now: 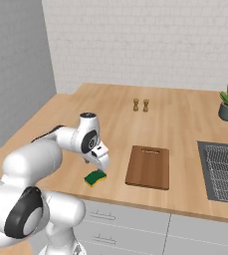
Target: Pick up the sponge from the counter and clean the cutting board by briefly scrubbing or pressing down on the cutting board. Once finished, release the sponge.
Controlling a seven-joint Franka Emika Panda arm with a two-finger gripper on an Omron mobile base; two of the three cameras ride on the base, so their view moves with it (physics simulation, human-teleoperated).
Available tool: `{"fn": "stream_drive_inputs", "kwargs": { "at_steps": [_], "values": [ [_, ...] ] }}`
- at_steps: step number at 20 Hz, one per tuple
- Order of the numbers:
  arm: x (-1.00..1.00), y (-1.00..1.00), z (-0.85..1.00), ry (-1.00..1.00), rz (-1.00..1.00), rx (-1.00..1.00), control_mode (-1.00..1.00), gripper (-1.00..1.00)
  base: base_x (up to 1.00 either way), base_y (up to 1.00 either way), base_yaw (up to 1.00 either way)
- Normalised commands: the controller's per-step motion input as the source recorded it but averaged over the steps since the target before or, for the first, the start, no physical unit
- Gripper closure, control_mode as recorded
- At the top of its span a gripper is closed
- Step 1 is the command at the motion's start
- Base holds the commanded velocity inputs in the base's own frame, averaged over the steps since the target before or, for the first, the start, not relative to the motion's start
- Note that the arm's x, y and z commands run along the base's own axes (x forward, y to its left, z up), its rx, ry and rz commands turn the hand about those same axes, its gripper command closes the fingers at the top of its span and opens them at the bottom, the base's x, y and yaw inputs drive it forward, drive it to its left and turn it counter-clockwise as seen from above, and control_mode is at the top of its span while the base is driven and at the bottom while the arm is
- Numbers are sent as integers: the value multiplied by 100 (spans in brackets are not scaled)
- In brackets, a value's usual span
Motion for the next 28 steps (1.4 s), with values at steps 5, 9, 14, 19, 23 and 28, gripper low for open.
{"fn": "stream_drive_inputs", "kwargs": {
  "at_steps": [5, 9, 14, 19, 23, 28],
  "values": [
    [0, -21, -17, 0, 0, 3, -100, -100, 0, 0, 0],
    [0, -10, -25, 0, 0, 1, -100, -100, 0, 0, 0],
    [0, -1, -22, 0, 0, 0, -100, -100, 0, 0, 0],
    [0, 1, -7, 0, 0, 0, -100, -100, 0, 0, 0],
    [0, 23, -4, 0, -1, 0, -100, -100, 0, 0, 0],
    [0, 16, -13, 0, -1, 0, -100, -100, 0, 0, 0]
  ]
}}
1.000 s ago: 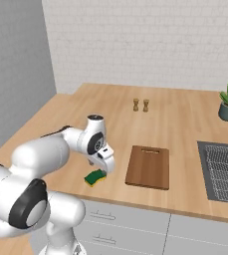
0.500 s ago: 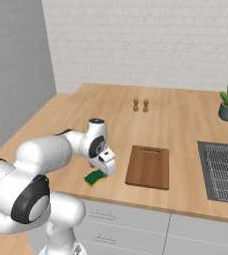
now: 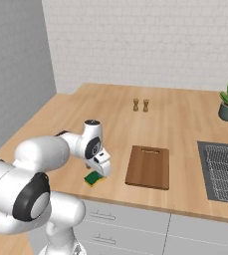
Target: Pick up the sponge from the counter and clean the cutting board by briefly scrubbing or pressing down on the cutting board. Once finished, release the sponge.
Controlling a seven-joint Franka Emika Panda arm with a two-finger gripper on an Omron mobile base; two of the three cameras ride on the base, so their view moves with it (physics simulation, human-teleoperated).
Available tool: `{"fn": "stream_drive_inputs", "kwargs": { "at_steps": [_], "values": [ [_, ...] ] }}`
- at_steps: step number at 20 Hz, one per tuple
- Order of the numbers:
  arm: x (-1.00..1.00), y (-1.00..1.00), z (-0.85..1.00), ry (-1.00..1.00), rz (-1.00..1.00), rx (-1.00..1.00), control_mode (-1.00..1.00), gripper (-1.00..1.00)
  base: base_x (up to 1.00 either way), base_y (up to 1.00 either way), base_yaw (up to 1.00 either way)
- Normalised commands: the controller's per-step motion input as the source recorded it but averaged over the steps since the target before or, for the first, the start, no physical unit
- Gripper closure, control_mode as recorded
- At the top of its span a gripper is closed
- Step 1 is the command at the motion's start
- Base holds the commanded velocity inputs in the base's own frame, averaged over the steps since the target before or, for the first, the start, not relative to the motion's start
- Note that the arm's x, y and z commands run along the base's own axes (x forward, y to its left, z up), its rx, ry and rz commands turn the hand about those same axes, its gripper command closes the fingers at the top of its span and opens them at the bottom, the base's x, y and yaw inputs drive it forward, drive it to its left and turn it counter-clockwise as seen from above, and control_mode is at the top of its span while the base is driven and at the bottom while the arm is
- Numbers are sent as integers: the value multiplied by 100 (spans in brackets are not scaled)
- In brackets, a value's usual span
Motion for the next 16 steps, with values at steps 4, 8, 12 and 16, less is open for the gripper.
{"fn": "stream_drive_inputs", "kwargs": {
  "at_steps": [4, 8, 12, 16],
  "values": [
    [0, -3, -17, 0, 0, 0, -100, -100, 0, 0, 0],
    [0, 0, -20, 0, 0, 0, -100, -100, 0, 0, 0],
    [0, 0, -17, 0, 0, 0, -100, -100, 0, 0, 0],
    [0, 0, -31, 0, 0, 0, -100, -100, 0, 0, 0]
  ]
}}
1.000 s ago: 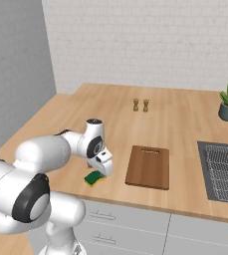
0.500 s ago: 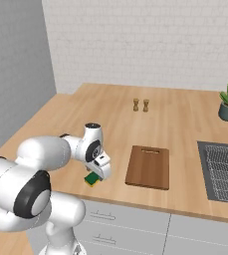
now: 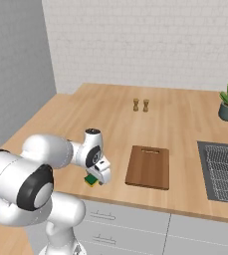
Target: Pick up the sponge from the counter and clean the cutting board by briefly scrubbing or pressing down on the cutting board. Once finished, release the sponge.
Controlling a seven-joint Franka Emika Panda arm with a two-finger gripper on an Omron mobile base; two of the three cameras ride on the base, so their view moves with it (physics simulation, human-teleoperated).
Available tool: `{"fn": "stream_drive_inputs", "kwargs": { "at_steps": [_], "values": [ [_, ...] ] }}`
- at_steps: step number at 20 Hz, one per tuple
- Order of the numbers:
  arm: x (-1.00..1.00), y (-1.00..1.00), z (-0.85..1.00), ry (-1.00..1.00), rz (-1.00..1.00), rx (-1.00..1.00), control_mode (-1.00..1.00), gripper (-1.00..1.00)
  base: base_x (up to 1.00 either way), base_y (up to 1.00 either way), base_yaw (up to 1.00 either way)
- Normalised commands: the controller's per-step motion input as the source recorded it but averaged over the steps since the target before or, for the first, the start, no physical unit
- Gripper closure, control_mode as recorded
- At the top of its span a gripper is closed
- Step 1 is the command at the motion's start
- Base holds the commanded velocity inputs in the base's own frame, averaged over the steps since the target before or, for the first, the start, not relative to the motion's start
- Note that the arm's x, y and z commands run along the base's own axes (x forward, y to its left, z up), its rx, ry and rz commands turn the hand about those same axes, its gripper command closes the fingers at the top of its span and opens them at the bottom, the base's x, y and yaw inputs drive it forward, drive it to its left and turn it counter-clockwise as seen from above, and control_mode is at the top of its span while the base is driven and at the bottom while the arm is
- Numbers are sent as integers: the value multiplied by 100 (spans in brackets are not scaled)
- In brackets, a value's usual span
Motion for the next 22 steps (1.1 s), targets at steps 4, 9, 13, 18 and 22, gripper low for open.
{"fn": "stream_drive_inputs", "kwargs": {
  "at_steps": [4, 9, 13, 18, 22],
  "values": [
    [0, 0, -13, 0, 0, 0, -100, 100, 0, 0, 0],
    [0, 1, 1, -2, 0, 0, -100, 100, 0, 0, 0],
    [-3, -7, 44, -1, -12, 2, -100, 100, 0, 0, 0],
    [-9, -16, 76, 3, -39, 0, -100, 100, 0, 0, 0],
    [0, -34, 42, 1, -29, -8, -100, 100, 0, 0, 0]
  ]
}}
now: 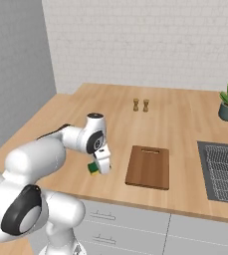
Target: Pick up the sponge from the counter and clean the cutting board by briefly scrubbing or pressing down on the cutting board. Once finished, release the sponge.
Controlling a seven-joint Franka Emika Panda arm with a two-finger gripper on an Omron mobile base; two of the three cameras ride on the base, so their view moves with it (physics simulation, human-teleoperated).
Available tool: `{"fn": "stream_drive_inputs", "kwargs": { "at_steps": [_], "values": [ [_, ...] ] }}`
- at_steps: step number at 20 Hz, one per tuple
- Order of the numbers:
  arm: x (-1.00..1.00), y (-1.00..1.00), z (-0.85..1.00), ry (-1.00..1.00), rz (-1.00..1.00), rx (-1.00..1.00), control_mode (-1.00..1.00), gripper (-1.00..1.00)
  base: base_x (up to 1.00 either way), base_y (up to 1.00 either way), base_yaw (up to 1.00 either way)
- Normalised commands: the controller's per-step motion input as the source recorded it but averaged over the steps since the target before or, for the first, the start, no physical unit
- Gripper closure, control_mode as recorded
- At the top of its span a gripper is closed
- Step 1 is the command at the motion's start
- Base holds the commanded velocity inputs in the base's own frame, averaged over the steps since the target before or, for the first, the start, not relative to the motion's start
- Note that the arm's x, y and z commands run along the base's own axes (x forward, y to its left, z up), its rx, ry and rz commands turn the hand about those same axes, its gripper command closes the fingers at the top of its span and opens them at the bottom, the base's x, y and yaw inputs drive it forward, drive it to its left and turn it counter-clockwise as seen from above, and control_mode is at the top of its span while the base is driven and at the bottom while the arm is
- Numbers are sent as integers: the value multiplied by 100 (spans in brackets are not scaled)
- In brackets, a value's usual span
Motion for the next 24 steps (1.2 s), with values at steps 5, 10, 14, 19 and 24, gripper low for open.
{"fn": "stream_drive_inputs", "kwargs": {
  "at_steps": [5, 10, 14, 19, 24],
  "values": [
    [0, -59, 44, -1, -17, -10, -100, 100, 0, 0, 0],
    [0, -43, 10, -8, -13, -20, -100, 100, 0, 0, 0],
    [0, -52, 0, -1, -16, -16, -100, 100, 0, 0, 0],
    [0, -57, -9, 0, -17, -7, -100, 100, 0, 0, 0],
    [0, -30, -14, 0, -10, -1, -100, 100, 0, 0, 0]
  ]
}}
